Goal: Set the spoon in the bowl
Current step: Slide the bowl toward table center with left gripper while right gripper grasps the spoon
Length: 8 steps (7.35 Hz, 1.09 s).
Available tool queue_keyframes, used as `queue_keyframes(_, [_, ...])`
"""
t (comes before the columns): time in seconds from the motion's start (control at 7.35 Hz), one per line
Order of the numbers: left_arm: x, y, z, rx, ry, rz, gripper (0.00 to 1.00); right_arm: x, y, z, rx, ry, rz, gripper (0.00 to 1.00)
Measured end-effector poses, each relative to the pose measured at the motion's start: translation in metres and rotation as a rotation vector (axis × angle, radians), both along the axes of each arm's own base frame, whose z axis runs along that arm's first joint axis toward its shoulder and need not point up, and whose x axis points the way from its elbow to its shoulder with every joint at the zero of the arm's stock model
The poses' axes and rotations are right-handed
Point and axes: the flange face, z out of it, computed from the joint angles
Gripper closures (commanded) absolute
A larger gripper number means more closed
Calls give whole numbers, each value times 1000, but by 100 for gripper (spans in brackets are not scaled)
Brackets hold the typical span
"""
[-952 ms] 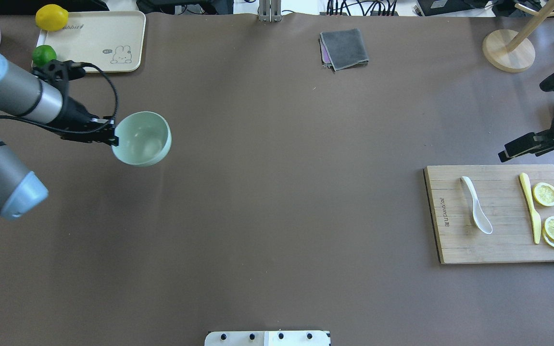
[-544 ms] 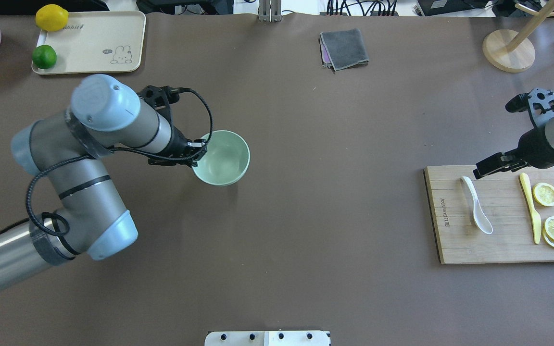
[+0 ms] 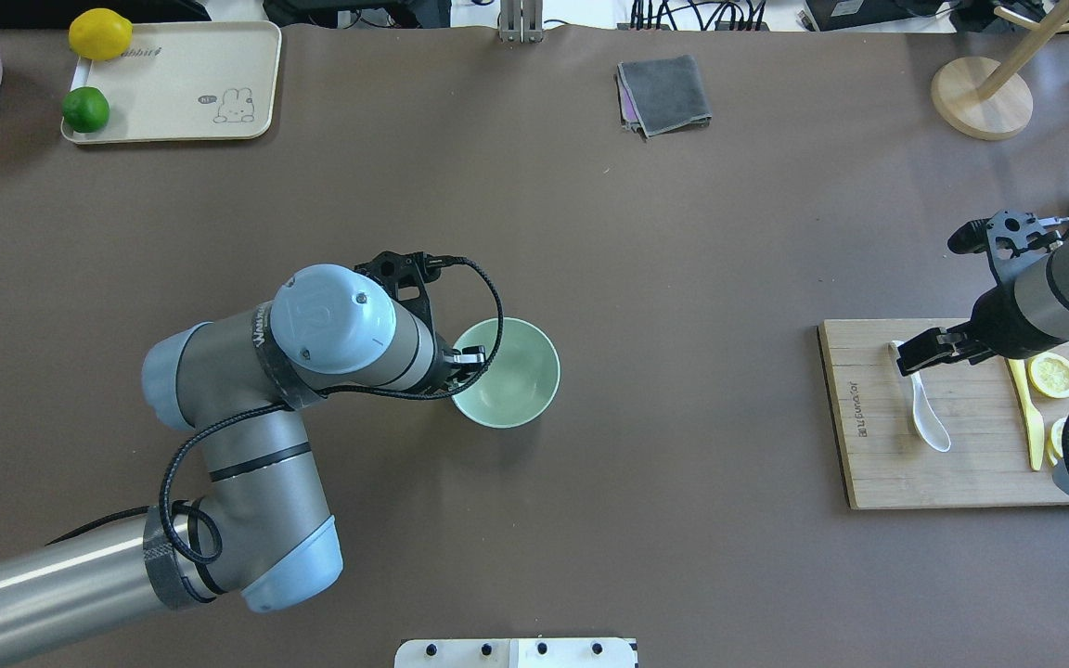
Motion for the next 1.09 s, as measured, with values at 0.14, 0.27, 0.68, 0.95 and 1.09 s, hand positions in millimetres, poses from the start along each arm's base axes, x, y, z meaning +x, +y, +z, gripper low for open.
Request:
queue_keyframes(0.14, [8, 8, -4, 2, 3, 5, 100, -9, 5, 3, -25, 6, 2, 10])
queue_keyframes(0.27, [15, 13, -10, 4, 6, 12, 100, -14, 8, 5, -39, 11, 3, 13])
queue_keyframes(0.68, [26, 17, -18, 4, 7, 22, 100, -23, 5, 11, -48, 21, 2, 21])
queue_keyframes(0.95, [28, 20, -21, 6, 10, 26, 100, -31, -1, 19, -51, 36, 2, 23])
queue_keyframes(1.09, [29, 20, -23, 7, 13, 27, 100, -34, -3, 21, -52, 42, 2, 29])
